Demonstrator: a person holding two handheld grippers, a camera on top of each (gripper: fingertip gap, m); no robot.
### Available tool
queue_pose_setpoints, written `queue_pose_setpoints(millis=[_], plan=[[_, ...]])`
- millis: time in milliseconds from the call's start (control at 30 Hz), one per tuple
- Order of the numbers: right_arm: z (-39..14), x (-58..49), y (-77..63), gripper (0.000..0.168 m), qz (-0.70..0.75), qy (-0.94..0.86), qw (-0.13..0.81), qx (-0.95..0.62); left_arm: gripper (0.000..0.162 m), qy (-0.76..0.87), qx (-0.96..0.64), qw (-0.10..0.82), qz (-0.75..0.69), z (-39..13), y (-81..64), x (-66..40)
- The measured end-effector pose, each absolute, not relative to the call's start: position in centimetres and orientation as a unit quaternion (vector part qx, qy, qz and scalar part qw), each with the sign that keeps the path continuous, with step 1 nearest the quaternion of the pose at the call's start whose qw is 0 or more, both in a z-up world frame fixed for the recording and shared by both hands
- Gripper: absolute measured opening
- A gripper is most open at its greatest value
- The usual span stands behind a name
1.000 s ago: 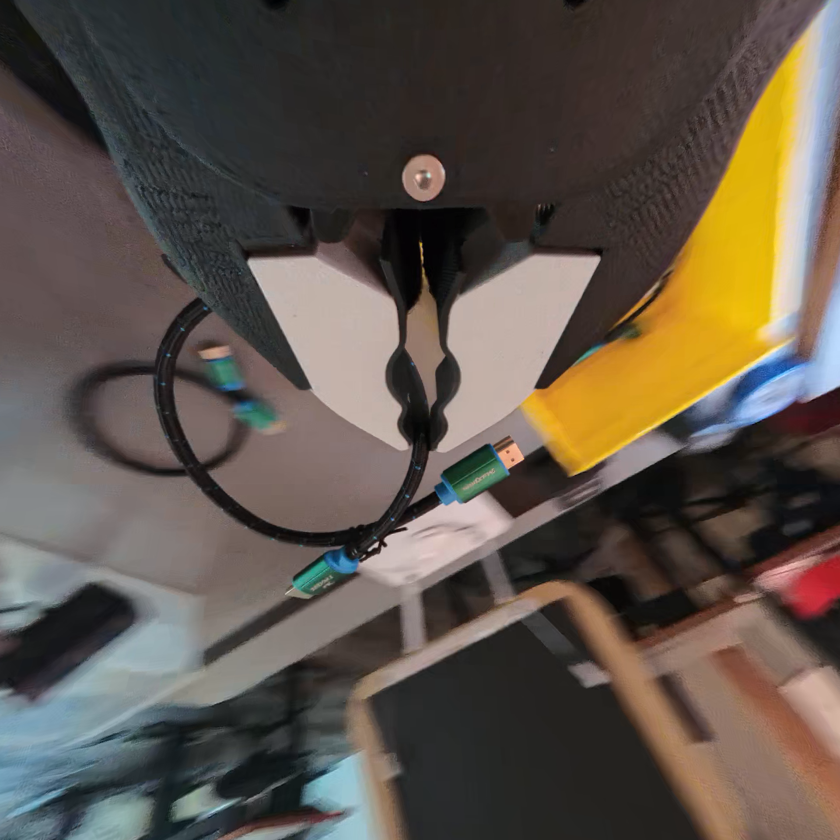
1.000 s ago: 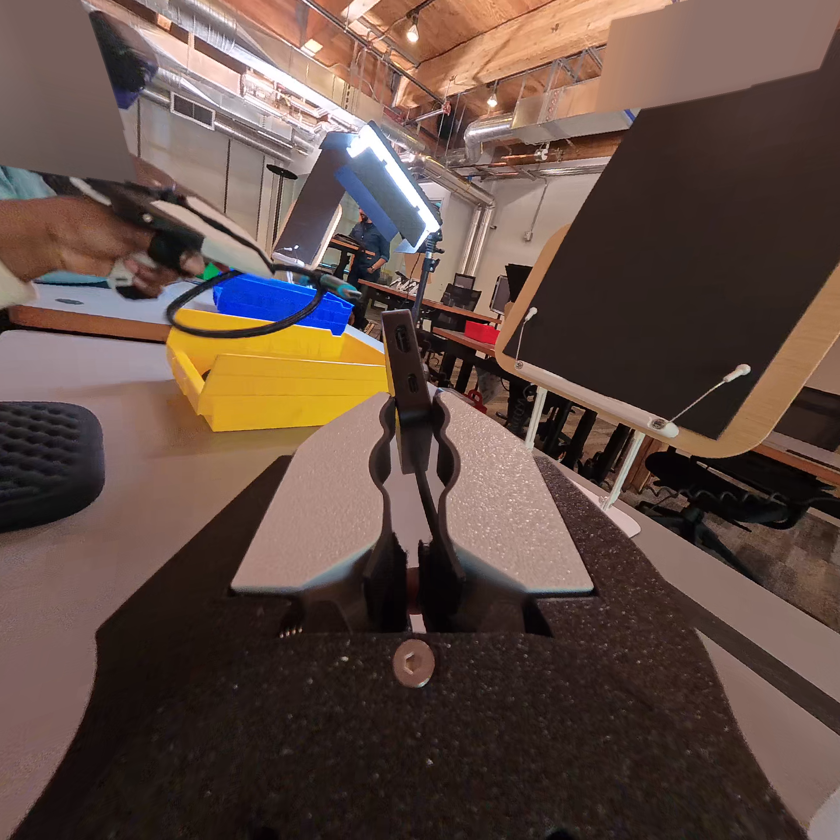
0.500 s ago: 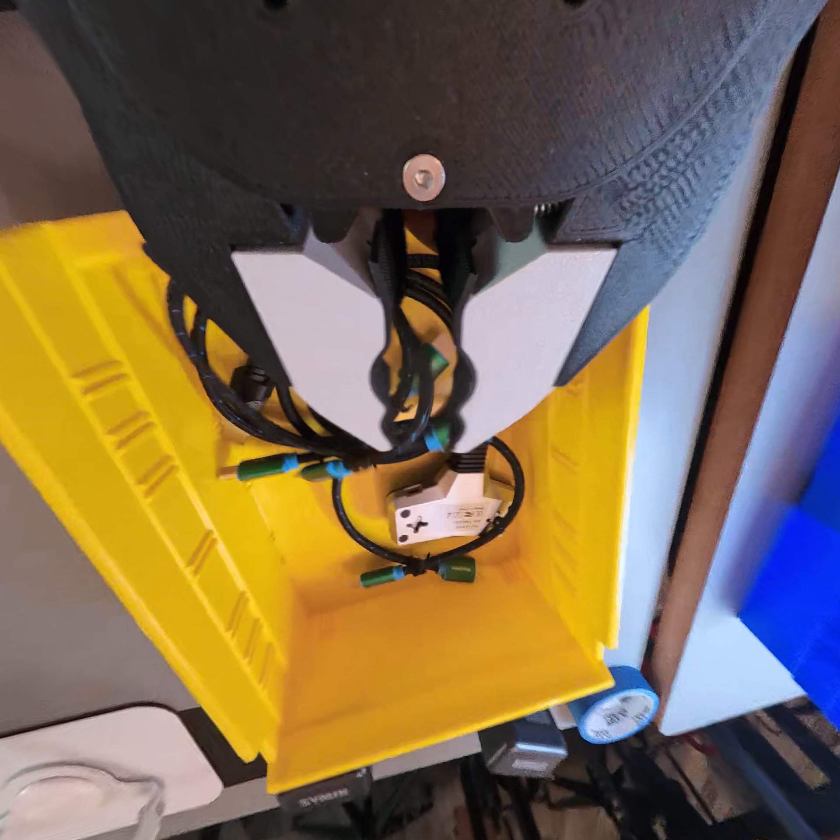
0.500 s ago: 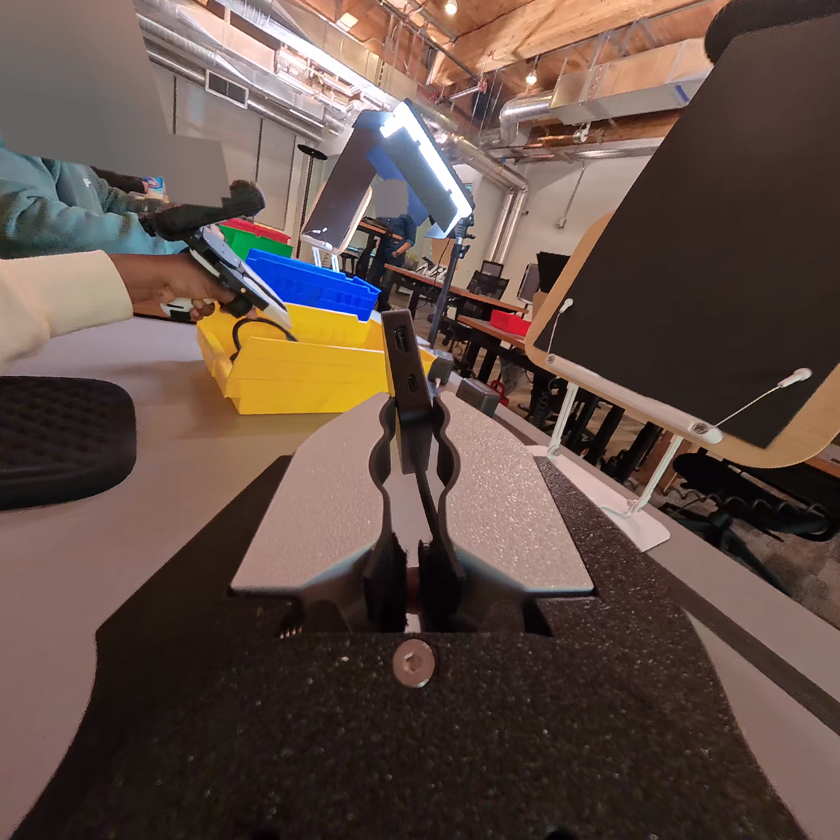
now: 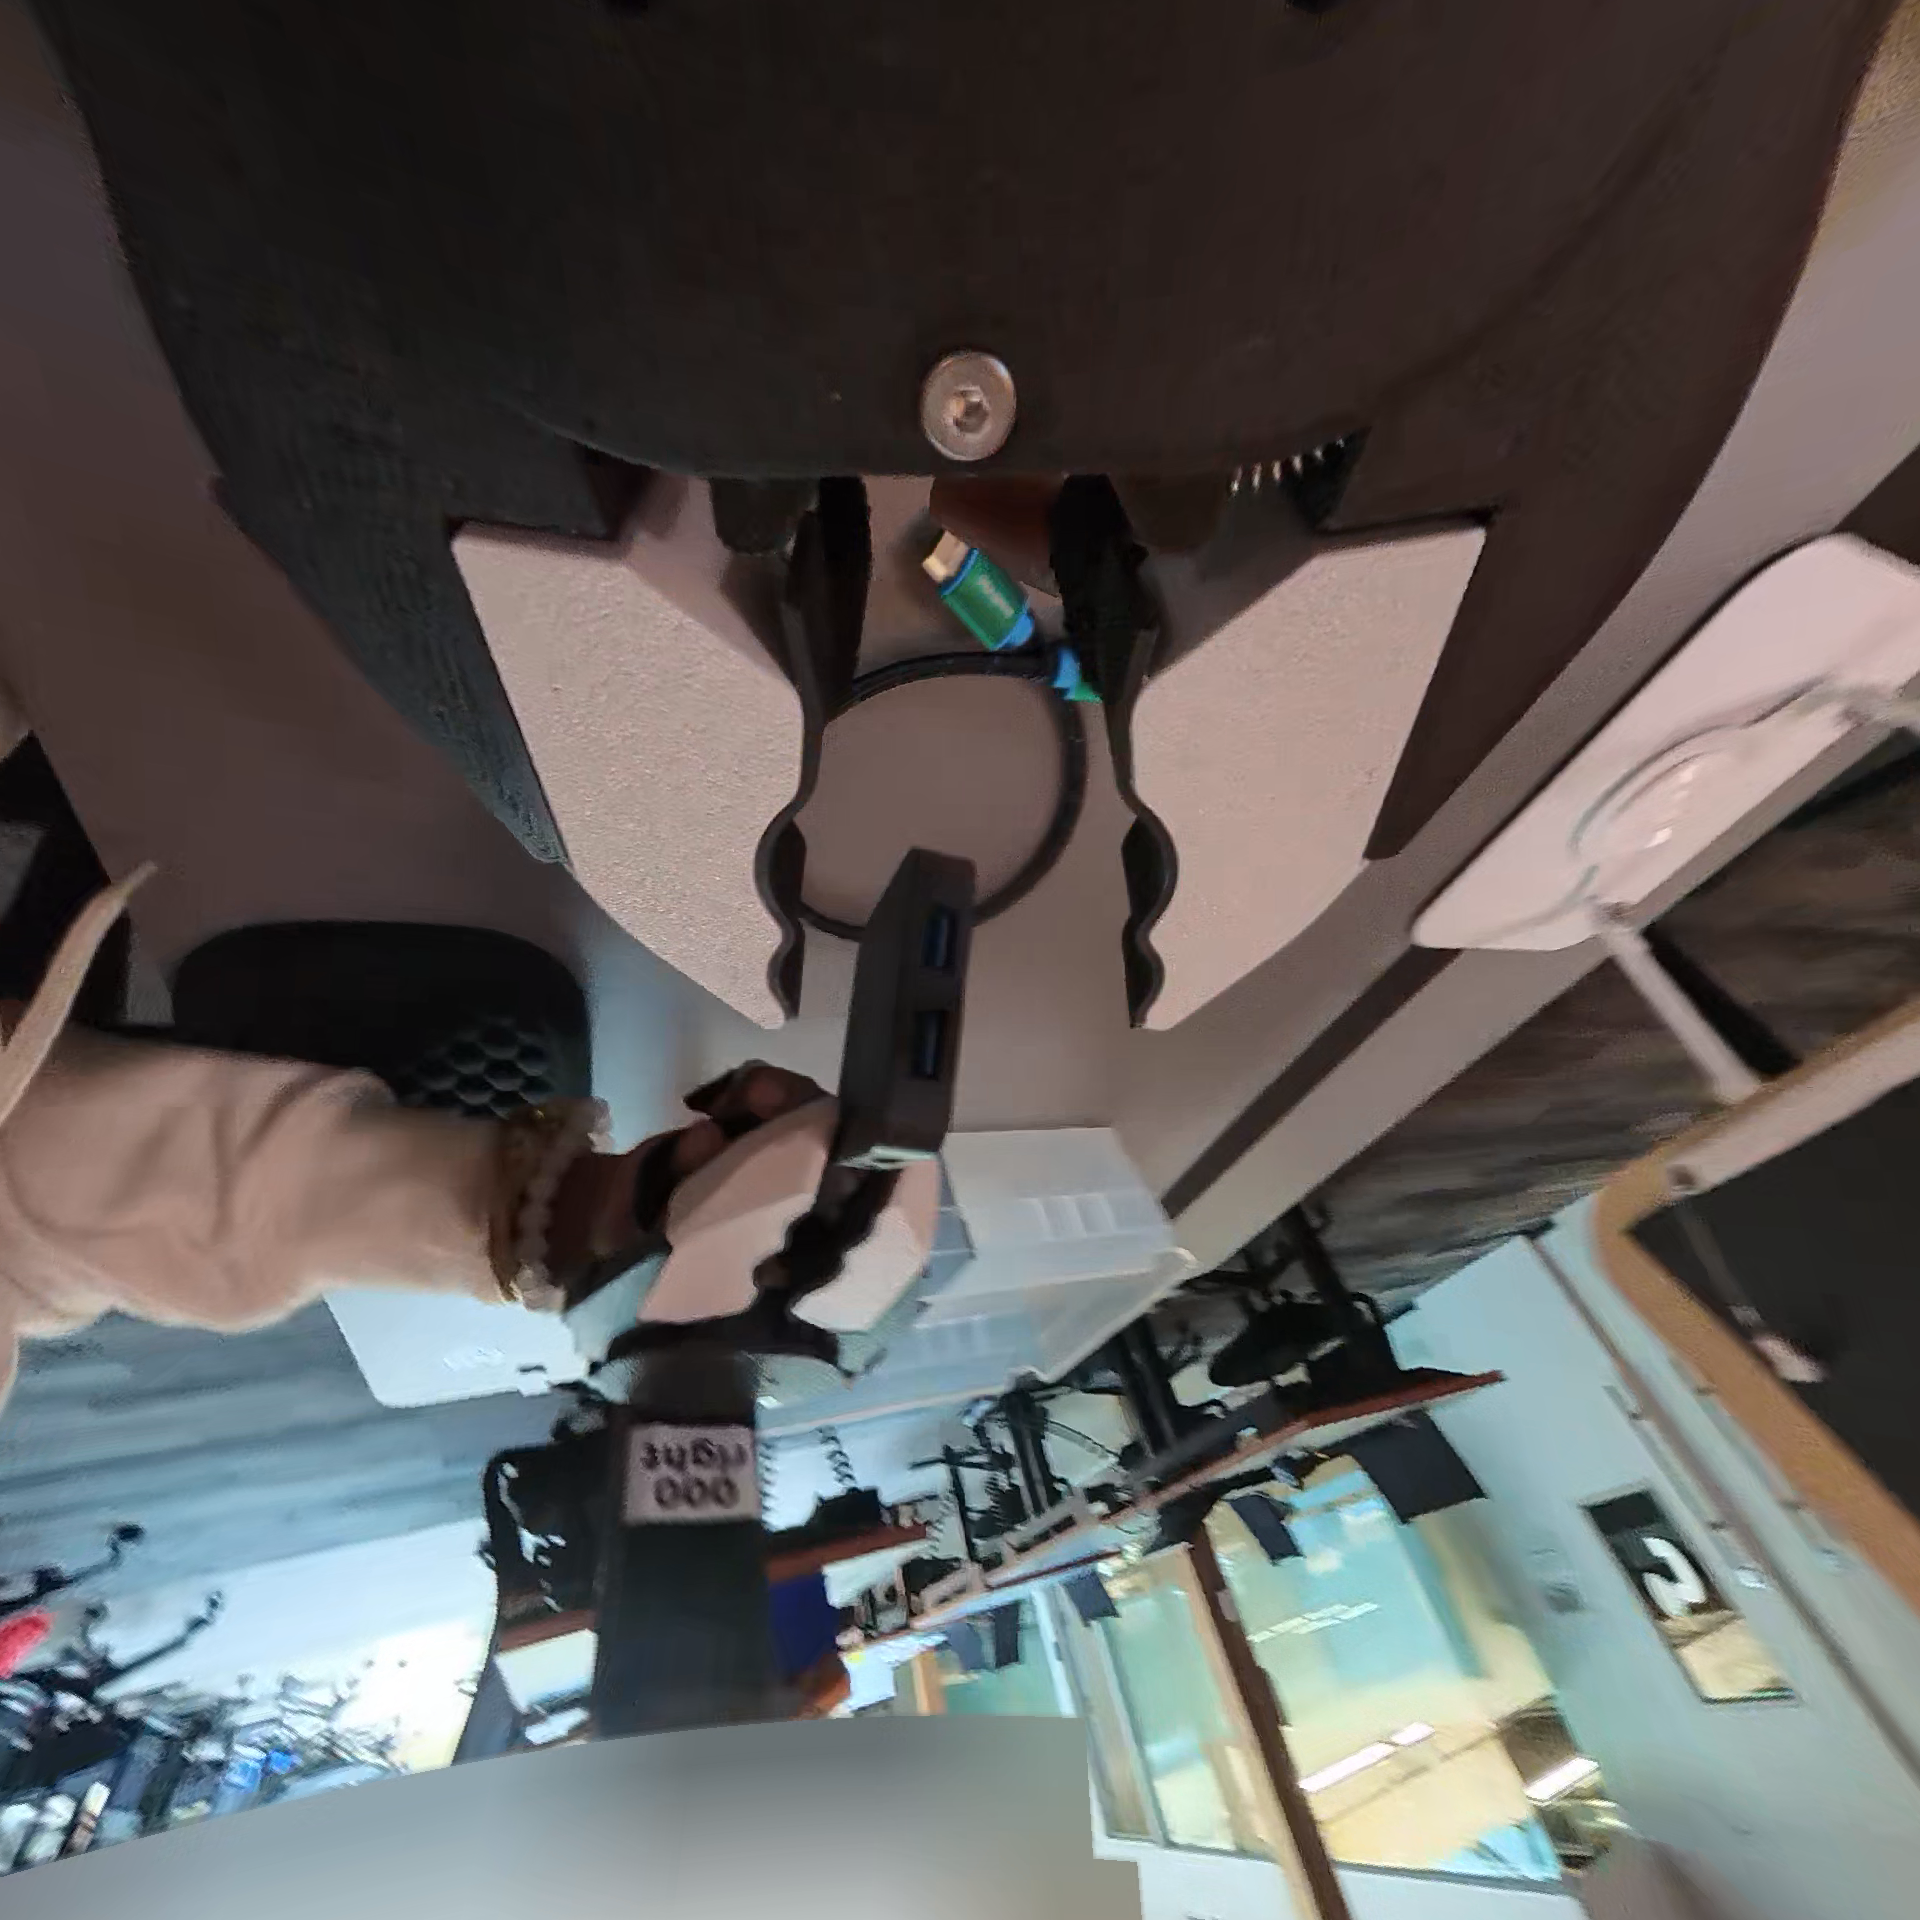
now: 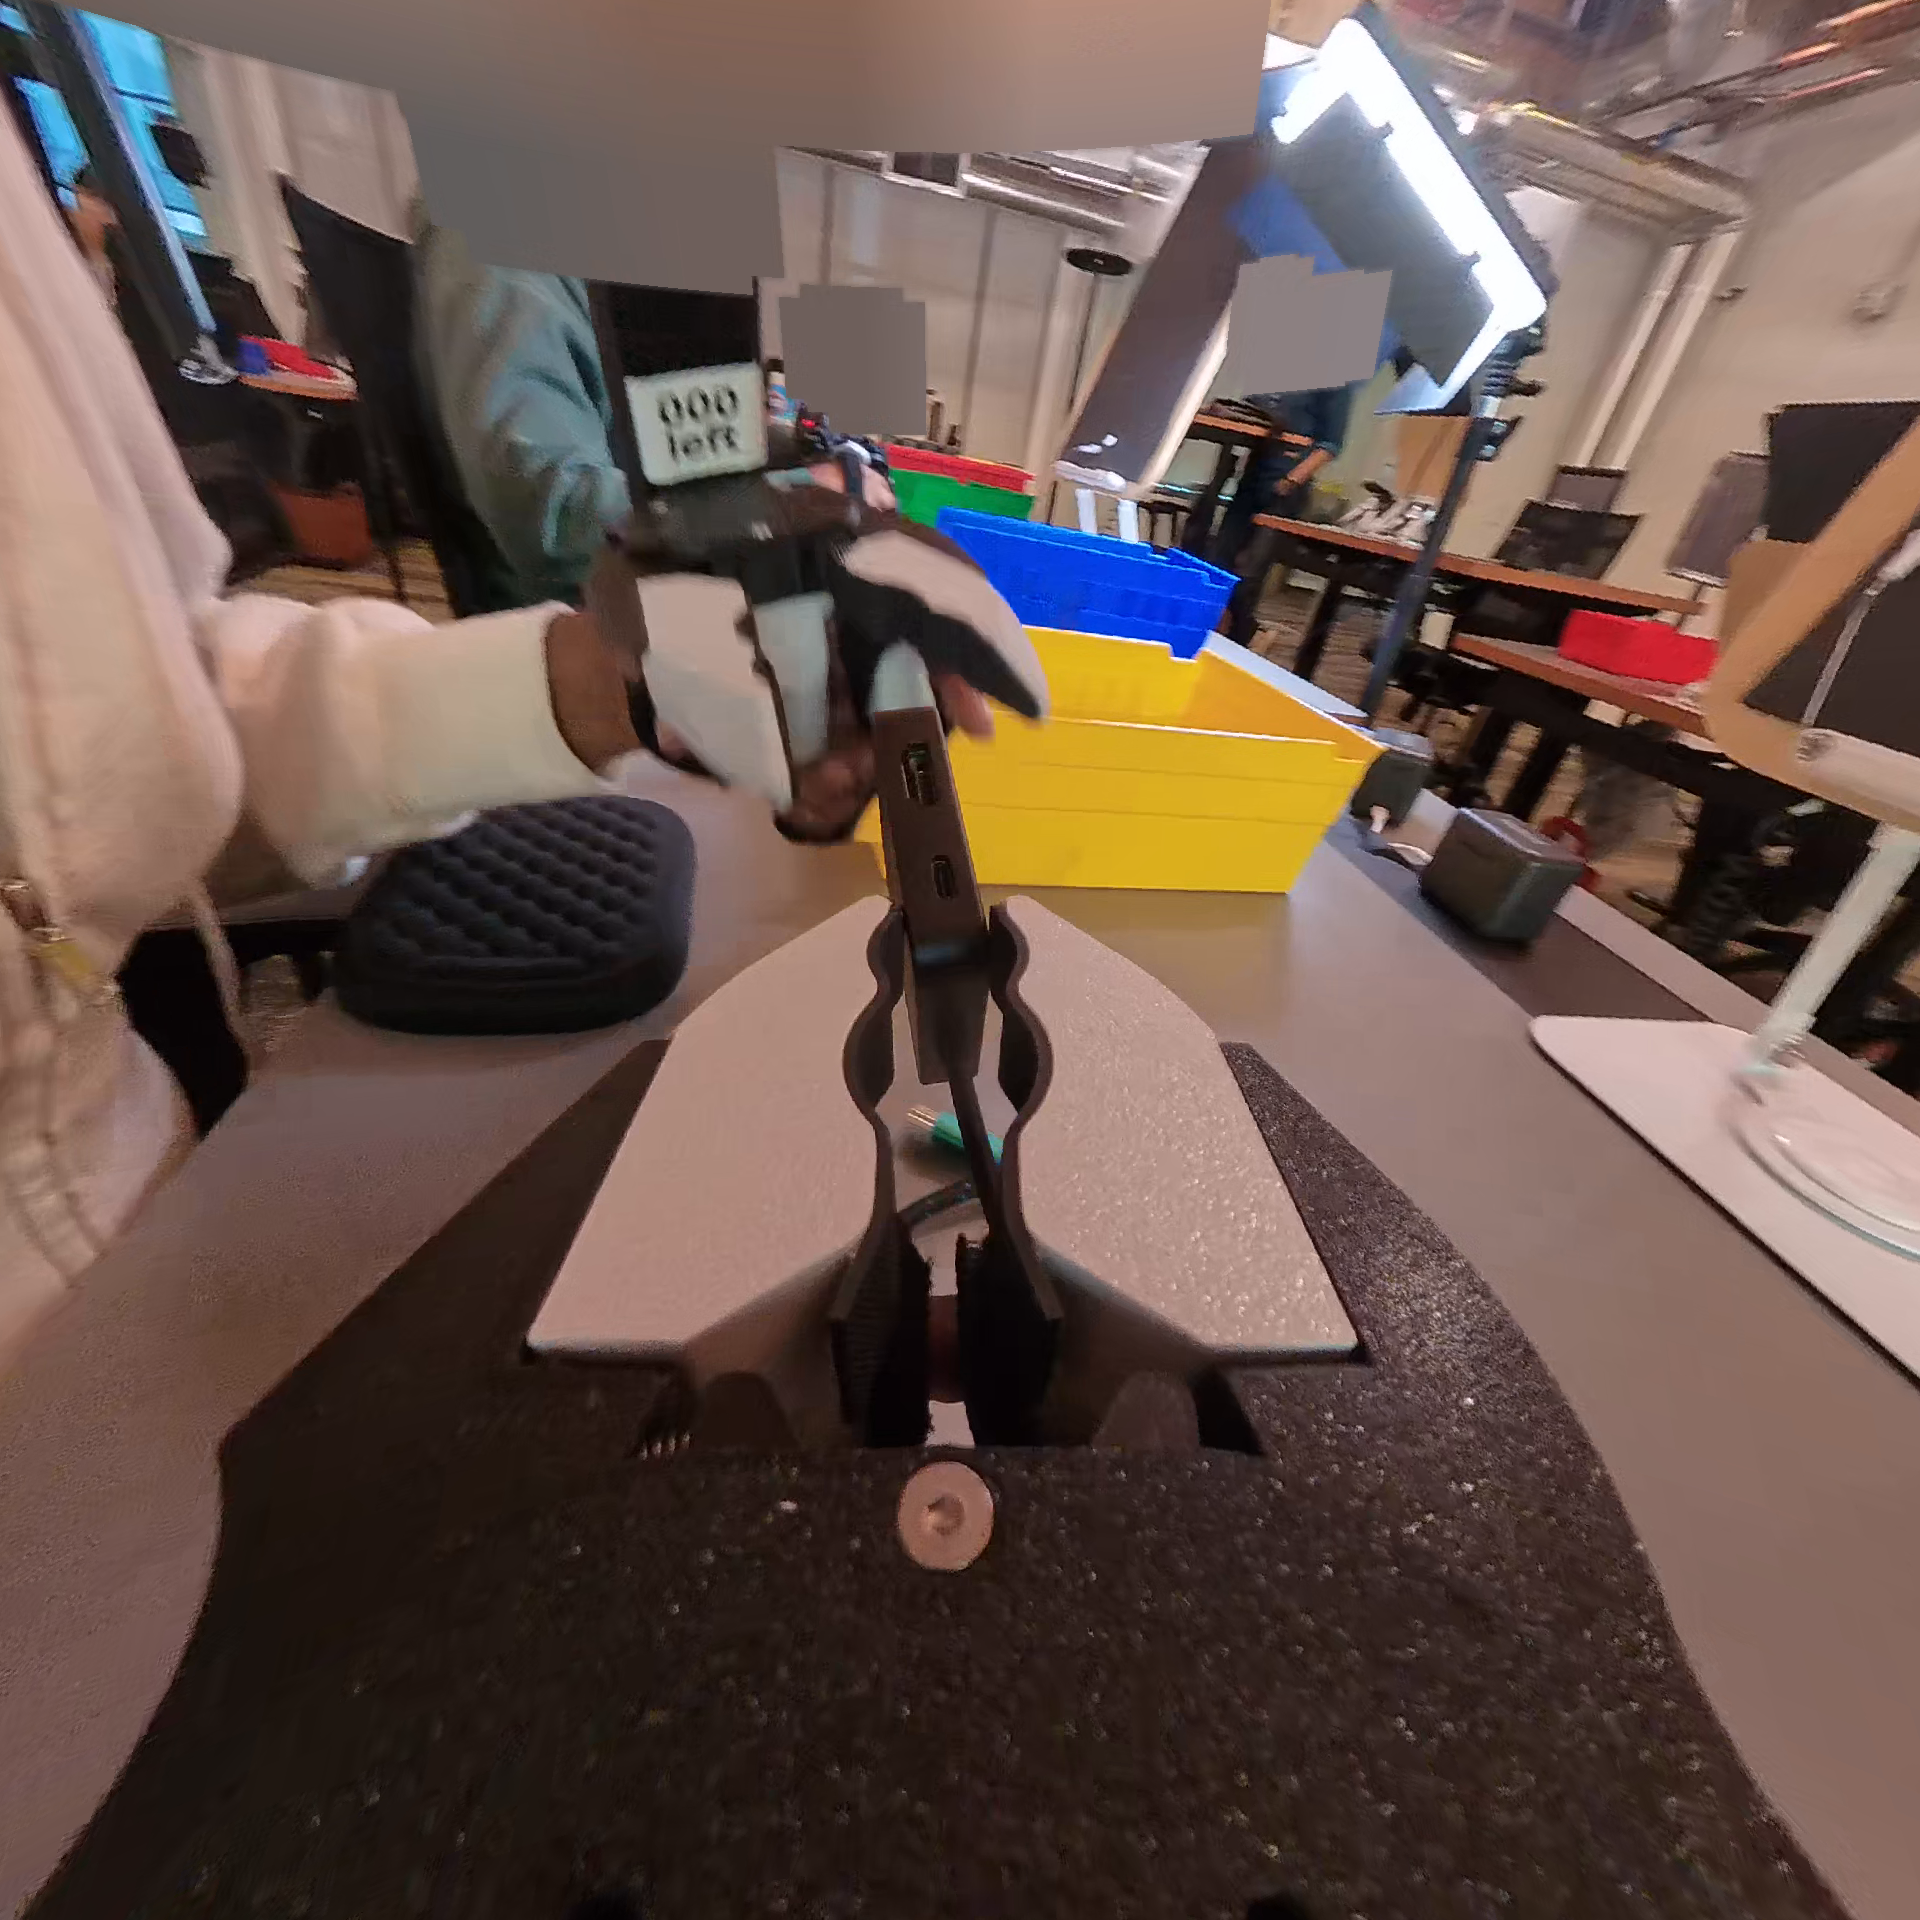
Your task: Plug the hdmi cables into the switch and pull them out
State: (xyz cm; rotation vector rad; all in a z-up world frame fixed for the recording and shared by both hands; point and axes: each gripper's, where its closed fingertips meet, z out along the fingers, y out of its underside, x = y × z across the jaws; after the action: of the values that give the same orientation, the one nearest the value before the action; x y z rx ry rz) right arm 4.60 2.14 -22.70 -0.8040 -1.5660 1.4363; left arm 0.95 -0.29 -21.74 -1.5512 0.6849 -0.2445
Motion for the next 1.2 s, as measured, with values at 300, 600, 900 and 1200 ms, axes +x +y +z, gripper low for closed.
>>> queue_pose_setpoints(millis=[300,600,900,1200], plan=[[-23.5,4.7,0.4,0.016,0.586,-0.650,0.379,-0.300,0.016,0.370,-0.663,0.643,-0.101,-24.7,0.6,4.6],[-21.4,4.9,3.4,0.023,0.616,-0.567,0.433,-0.333,0.014,0.134,-0.670,0.730,0.009,-22.5,0.7,-5.7],[-29.8,-1.1,6.0,0.047,0.442,-0.572,0.341,-0.601,0.014,0.053,-0.631,0.768,0.092,-21.4,-0.3,-9.0],[-36.3,-4.6,5.3,0.044,0.273,-0.596,0.326,-0.682,0.014,0.043,-0.635,0.765,0.097,-21.7,-0.4,-9.7]])
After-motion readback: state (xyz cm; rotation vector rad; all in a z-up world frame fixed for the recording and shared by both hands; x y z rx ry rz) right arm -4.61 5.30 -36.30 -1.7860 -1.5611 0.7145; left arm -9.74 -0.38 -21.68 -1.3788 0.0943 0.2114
